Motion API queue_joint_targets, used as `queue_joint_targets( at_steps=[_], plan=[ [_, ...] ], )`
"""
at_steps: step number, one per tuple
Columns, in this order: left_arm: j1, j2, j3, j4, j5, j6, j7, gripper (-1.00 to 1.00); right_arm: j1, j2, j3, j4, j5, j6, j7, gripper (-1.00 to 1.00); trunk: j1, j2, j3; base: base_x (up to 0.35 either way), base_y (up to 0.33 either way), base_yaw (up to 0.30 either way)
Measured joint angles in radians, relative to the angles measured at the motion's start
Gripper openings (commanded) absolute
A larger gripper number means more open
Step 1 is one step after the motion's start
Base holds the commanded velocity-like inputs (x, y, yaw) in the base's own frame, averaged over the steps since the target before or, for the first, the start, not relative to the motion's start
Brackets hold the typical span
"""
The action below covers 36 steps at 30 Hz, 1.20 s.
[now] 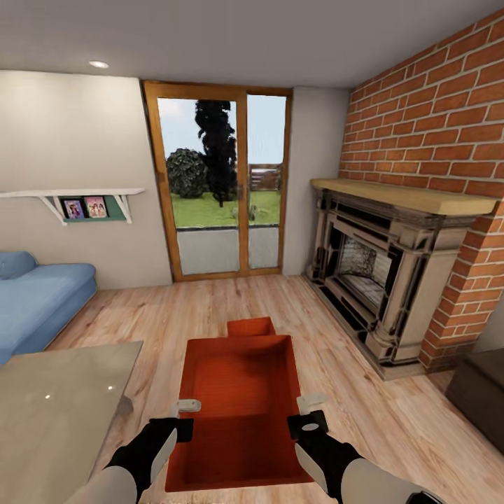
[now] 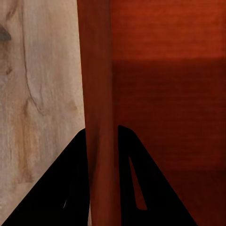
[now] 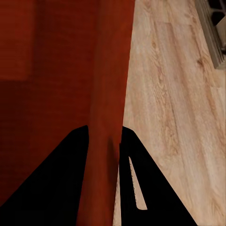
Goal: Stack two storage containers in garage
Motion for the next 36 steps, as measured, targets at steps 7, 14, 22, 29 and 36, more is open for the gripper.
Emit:
queue_joint_targets(
  at_steps=[7,14,22,29,36],
  plan=[
    [0.000,0.000,0.000,0.000,0.000,0.000,0.000,-1.00,0.000,0.000,0.000,0.001,0.000,0.000,0.000,-1.00,0.000,0.000,0.000,0.000,0.000,0.271],
    [0.000,0.000,0.000,0.000,0.001,0.000,0.000,-1.00,0.000,0.000,0.000,0.000,0.000,0.000,0.000,-1.00,0.000,0.000,0.000,0.000,0.000,0.271],
    [0.000,0.000,0.000,0.000,0.000,0.000,0.000,-1.00,0.000,0.000,0.000,0.000,0.000,0.000,0.000,-1.00,0.000,0.000,0.000,0.000,0.000,0.271],
    [0.000,0.000,0.000,0.000,-0.001,0.000,0.000,-1.00,0.000,0.000,0.000,0.000,0.000,0.000,0.000,-1.00,0.000,0.000,0.000,0.000,0.000,0.271],
    [0.000,0.000,0.000,0.000,0.000,0.000,0.000,-1.00,0.000,0.000,0.000,0.000,0.000,0.000,0.000,-1.00,0.000,0.000,0.000,0.000,0.000,0.271]
  ],
)
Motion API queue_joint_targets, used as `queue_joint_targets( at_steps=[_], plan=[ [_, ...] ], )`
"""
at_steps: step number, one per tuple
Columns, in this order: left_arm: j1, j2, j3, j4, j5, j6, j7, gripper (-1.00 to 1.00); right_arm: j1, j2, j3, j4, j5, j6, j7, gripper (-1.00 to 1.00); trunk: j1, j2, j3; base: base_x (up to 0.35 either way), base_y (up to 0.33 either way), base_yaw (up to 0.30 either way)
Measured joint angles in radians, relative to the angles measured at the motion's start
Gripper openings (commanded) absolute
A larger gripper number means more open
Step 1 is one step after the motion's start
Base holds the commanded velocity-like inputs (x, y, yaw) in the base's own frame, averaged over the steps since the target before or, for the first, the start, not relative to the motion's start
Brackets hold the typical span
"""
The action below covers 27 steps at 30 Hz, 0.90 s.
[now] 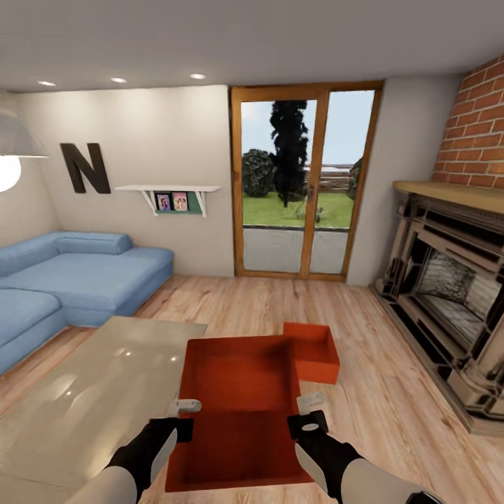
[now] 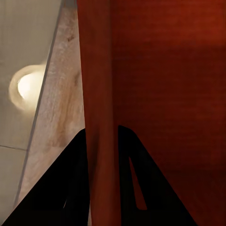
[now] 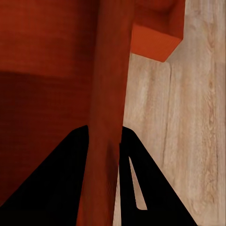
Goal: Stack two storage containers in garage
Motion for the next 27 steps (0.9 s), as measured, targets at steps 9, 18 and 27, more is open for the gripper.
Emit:
queue_joint_targets(
  at_steps=[9,18,27],
  plan=[
    [0.000,0.000,0.000,-0.001,0.000,0.000,0.000,-1.00,0.000,0.000,0.000,0.000,0.000,0.000,0.000,-1.00,0.000,0.000,0.000,0.000,0.000,0.271],
    [0.000,0.000,0.000,0.000,0.000,0.000,0.000,-1.00,0.000,0.000,0.000,0.001,0.000,0.000,0.000,-1.00,0.000,0.000,0.000,0.000,0.000,0.271],
    [0.000,0.000,0.000,0.000,0.000,0.000,0.000,-1.00,0.000,-0.001,0.000,-0.002,0.001,0.001,0.000,-1.00,0.000,0.000,0.000,0.000,0.000,0.068]
  ],
)
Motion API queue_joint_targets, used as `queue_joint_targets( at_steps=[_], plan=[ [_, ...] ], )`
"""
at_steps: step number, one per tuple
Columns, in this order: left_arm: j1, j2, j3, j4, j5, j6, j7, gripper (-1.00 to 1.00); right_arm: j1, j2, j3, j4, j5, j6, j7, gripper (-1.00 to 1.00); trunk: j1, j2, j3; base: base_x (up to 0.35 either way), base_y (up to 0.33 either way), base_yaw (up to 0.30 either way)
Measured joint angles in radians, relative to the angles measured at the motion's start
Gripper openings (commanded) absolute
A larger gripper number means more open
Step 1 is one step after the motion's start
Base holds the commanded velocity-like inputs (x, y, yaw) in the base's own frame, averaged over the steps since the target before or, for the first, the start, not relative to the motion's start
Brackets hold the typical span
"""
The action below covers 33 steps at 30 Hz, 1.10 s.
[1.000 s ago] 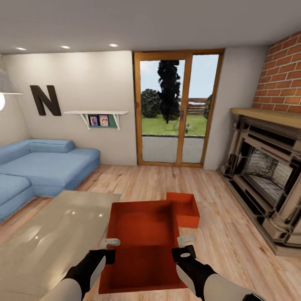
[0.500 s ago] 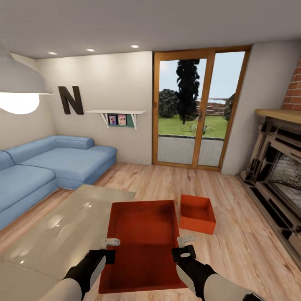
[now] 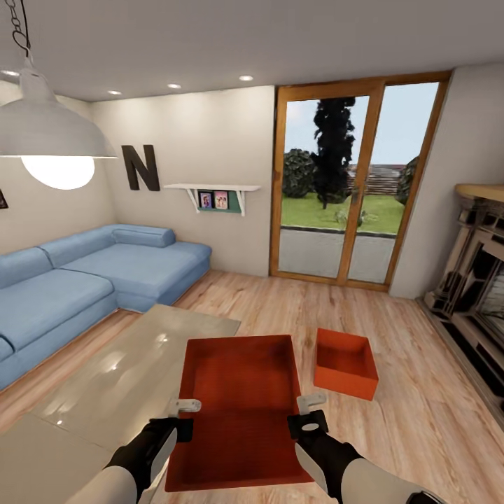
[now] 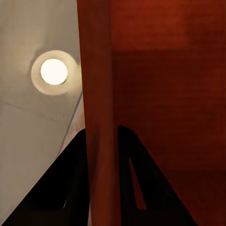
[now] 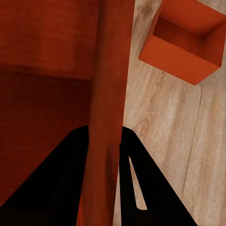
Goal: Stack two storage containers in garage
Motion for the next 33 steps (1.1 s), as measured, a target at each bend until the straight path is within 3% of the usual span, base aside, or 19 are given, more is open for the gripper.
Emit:
queue_joint_targets(
  at_steps=[33],
  plan=[
    [0.000,0.001,0.000,0.001,0.001,0.000,0.000,-1.00,0.000,0.001,0.000,0.001,0.001,0.000,0.000,-1.00,0.000,0.000,0.000,0.000,0.000,0.000]
  ],
)
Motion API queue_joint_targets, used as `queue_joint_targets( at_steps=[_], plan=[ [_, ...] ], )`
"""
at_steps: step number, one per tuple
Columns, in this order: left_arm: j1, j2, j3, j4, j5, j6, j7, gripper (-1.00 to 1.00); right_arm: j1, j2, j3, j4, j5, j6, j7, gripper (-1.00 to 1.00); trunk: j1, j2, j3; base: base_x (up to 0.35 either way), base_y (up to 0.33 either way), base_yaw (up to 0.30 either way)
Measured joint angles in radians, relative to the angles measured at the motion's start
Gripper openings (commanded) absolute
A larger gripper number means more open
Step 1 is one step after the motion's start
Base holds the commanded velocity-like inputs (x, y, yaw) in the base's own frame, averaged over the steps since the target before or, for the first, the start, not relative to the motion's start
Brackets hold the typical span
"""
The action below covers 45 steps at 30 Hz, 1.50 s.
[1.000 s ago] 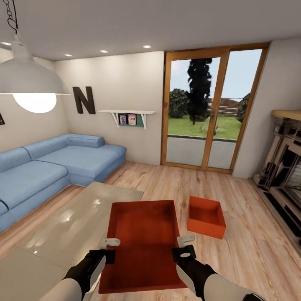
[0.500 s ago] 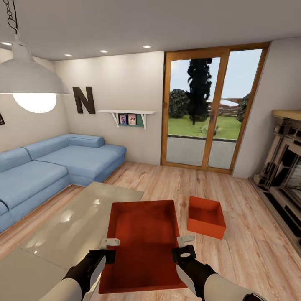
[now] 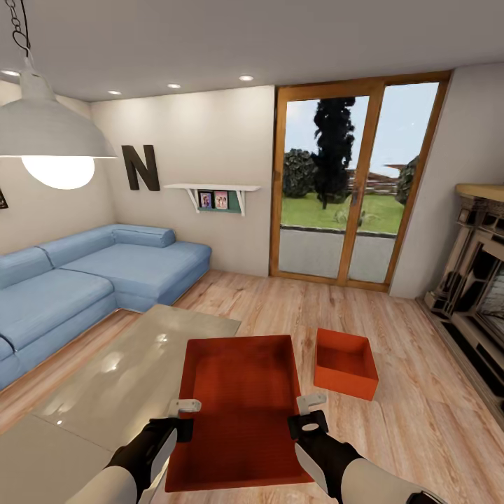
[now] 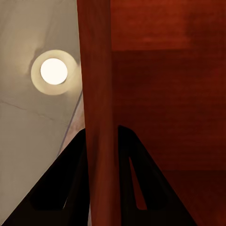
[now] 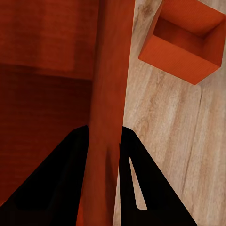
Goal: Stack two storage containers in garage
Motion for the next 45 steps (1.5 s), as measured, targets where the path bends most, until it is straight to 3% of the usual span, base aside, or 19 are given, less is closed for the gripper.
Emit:
queue_joint_targets(
  at_steps=[9,30,45],
  plan=[
    [0.000,0.000,0.001,0.000,-0.001,0.000,0.000,-1.00,0.000,0.000,0.001,0.000,-0.001,0.000,0.000,-1.00,0.000,0.000,0.000,0.000,0.000,0.056],
    [0.000,-0.001,0.000,-0.003,-0.002,0.001,0.000,-1.00,0.000,-0.001,0.000,-0.001,-0.001,-0.002,0.000,-1.00,0.000,0.000,0.000,0.000,-0.001,0.282],
    [0.000,-0.002,0.001,-0.005,-0.003,0.001,0.002,-1.00,0.000,-0.002,0.001,-0.004,-0.002,-0.002,0.000,-1.00,0.000,0.000,0.000,0.000,-0.185,0.286]
  ],
)
